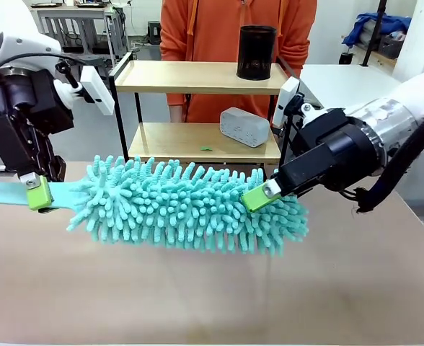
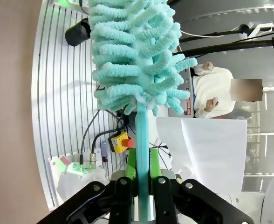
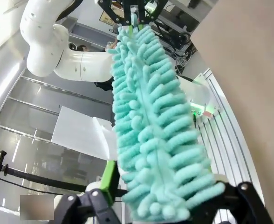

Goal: Clean the shelf.
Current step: Hand the Duster back to the human.

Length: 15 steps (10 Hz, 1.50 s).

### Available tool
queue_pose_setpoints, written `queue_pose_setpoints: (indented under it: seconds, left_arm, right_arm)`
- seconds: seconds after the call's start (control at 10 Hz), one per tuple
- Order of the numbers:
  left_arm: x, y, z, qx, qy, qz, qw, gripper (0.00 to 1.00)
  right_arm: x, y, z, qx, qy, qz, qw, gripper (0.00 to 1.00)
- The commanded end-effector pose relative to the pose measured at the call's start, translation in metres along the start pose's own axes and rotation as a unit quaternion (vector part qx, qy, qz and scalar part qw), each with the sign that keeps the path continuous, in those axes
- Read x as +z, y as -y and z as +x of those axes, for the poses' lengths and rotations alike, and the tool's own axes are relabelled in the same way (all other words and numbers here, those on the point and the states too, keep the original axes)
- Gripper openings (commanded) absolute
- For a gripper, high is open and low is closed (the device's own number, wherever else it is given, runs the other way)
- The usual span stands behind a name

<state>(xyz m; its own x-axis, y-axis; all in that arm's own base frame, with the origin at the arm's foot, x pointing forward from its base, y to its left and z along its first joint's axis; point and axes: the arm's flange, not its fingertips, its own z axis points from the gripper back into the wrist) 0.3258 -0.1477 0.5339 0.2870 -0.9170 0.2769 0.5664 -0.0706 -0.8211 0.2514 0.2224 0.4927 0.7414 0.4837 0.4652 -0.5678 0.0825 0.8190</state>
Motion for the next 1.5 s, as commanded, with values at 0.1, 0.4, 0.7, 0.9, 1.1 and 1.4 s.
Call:
queue_pose_setpoints:
  seconds: [0.1, 0.4, 0.7, 0.9, 1.1, 1.4]
  left_arm:
    - [0.002, 0.002, 0.003, 0.003, 0.001, 0.004, 1.000, 0.12]
    - [0.002, 0.002, 0.003, 0.003, -0.003, 0.004, 1.000, 0.12]
    - [0.002, 0.000, 0.003, 0.008, 0.003, 0.009, 1.000, 0.12]
    - [0.007, 0.001, 0.002, 0.016, 0.026, 0.034, 0.999, 0.69]
    - [0.024, 0.006, -0.012, 0.026, 0.082, 0.067, 0.994, 1.00]
    - [0.083, 0.019, -0.085, 0.137, 0.365, 0.246, 0.887, 1.00]
  right_arm:
    - [-0.008, -0.001, 0.005, -0.003, -0.003, 0.001, 1.000, 0.35]
    - [-0.008, -0.001, 0.004, 0.000, -0.002, 0.003, 1.000, 0.00]
    - [-0.006, 0.002, 0.002, -0.005, -0.007, 0.005, 1.000, 0.00]
    - [-0.004, 0.002, 0.001, -0.004, -0.006, 0.006, 1.000, 0.00]
    - [0.007, 0.002, -0.002, -0.006, 0.005, 0.004, 1.000, 0.00]
    - [0.040, 0.000, -0.018, -0.012, 0.024, 0.009, 1.000, 0.00]
